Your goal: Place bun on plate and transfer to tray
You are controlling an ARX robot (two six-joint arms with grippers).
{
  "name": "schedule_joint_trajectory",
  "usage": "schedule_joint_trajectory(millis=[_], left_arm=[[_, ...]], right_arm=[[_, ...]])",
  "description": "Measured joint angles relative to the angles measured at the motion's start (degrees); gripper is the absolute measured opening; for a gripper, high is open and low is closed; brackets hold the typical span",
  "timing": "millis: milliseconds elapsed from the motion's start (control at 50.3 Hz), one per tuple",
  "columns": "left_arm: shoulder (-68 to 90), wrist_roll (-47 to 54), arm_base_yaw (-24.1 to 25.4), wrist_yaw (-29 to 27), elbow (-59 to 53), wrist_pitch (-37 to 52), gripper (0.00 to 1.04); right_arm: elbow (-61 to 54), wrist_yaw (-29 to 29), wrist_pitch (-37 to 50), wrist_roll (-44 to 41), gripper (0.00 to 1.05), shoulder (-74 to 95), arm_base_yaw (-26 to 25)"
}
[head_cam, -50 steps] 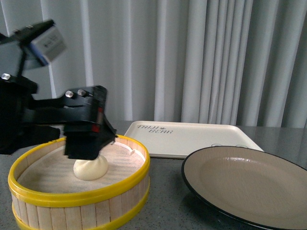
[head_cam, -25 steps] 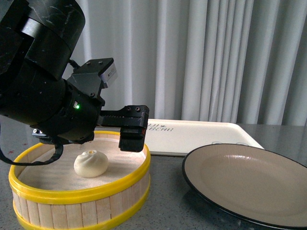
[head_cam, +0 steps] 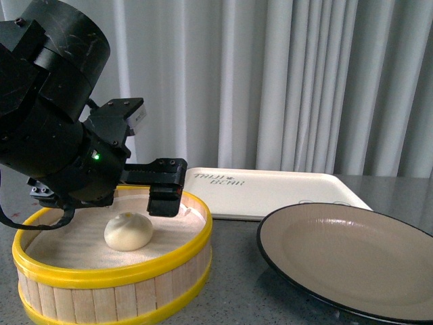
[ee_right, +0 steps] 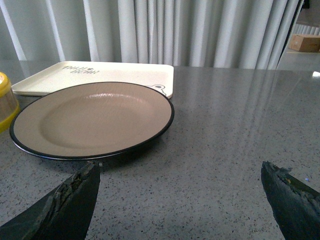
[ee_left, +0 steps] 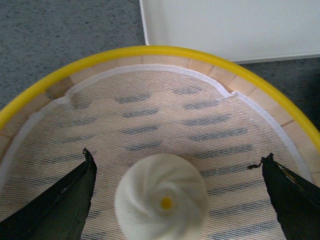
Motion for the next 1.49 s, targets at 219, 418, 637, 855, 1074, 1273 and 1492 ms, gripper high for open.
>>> schedule_joint_trajectory(millis=[219,418,637,855,1074,1273,1492], left_arm=[[1.38,0.66,1.70,0.74,0.68,-1.44,0.98],[2.05,2.21,1.64,0.17,0.26,-1.09,0.98],[2.27,2.82,0.98,-0.55,-0.52,-1.05,0.98],[2.27,5.42,0.31,-1.40,-2.36,3.23,0.71],[0.39,5.75,-0.42,1.44,-3.50,4.17,0.38],[-1.99,5.46,-0.68,4.20,-3.34,5.14,0.10],[-2.19,5.09,-7.02,10.05,-1.64,10.25,0.05]], right_arm=[[0.00,0.00,0.00,0.00,0.96,0.00,0.00],[0.00,0.02,0.00,0.00,0.96,0.00,0.00],[0.00,0.00,0.00,0.00,0.96,0.00,0.00],[0.00,0.02,0.00,0.00,0.96,0.00,0.00],[0.00,0.00,0.00,0.00,0.96,0.00,0.00],[0.00,0.00,0.00,0.00,0.96,0.00,0.00],[0.00,0.00,0.00,0.00,0.96,0.00,0.00]])
